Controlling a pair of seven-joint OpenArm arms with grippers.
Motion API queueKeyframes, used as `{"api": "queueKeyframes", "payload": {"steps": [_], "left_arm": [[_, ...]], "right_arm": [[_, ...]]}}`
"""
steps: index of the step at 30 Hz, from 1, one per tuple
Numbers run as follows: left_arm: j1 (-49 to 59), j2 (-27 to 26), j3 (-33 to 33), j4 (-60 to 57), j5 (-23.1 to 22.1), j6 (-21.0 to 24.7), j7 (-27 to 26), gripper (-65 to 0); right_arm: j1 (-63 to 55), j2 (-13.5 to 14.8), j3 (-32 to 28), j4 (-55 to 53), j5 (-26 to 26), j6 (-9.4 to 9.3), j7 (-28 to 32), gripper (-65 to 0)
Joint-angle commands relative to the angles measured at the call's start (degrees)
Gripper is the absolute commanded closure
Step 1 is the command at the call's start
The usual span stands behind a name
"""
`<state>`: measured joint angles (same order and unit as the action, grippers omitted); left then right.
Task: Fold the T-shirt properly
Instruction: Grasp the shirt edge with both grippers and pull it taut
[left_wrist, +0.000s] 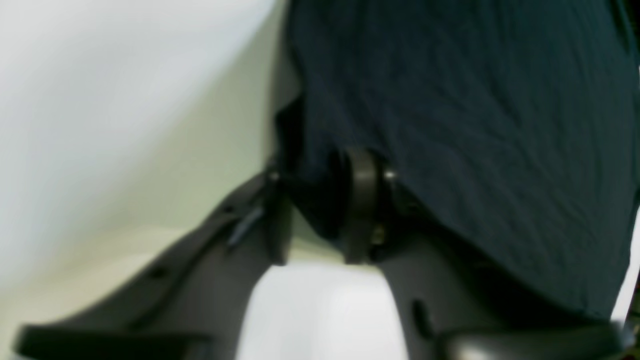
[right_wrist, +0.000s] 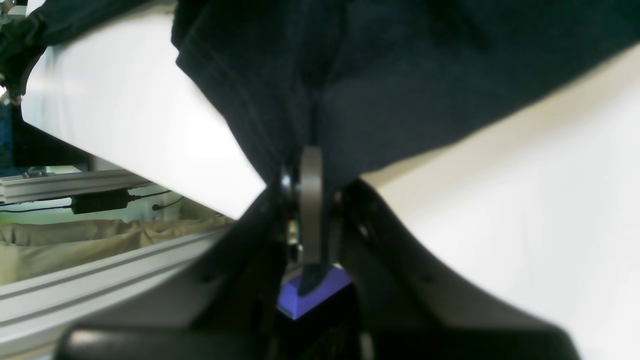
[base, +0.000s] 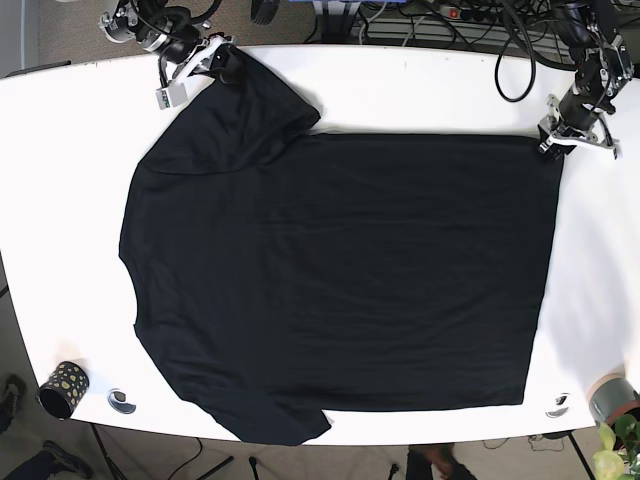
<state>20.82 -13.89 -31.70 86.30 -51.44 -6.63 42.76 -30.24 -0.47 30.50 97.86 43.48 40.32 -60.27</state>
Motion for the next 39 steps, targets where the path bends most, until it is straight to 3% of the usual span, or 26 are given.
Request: {"api": "queueKeyframes", "payload": {"steps": [1, 5, 15, 28, 34, 39], "left_arm": [[-0.3, -1.0, -0.2, 0.8, -0.6, -0.4, -1.0, -3.8], [-0.3, -1.0, -0.2, 1.3, -0.6, -0.4, -1.0, 0.0], [2.1, -0.8, -0.7, 11.4, -0.6, -0.4, -1.0, 0.0], [14.0, -0.8, -0.9, 23.6, -0.7, -0.7, -1.0, 0.0], [19.5, -0.7, -5.9, 23.8, -0.7, -8.4, -1.7, 0.0], [22.5, -0.7, -9.0, 23.7, -0.7, -11.5, -1.8, 0.0]], "right_arm": [[0.5, 0.3, 0.4, 0.6, -0.8, -0.32, -0.2, 0.0], [1.2, 0.3, 0.5, 0.7, -0.8, -0.32, -0.2, 0.0], [-1.7, 0.0, 2.2, 8.4, -0.7, -0.32, -0.2, 0.0], [-11.8, -0.1, 4.0, 14.3, -0.3, -0.32, -0.1, 0.0], [-16.4, -1.6, 4.1, 16.9, -0.3, -0.32, -0.1, 0.0], [-17.4, -1.5, 4.1, 17.4, -0.2, -0.32, 0.1, 0.0]]}}
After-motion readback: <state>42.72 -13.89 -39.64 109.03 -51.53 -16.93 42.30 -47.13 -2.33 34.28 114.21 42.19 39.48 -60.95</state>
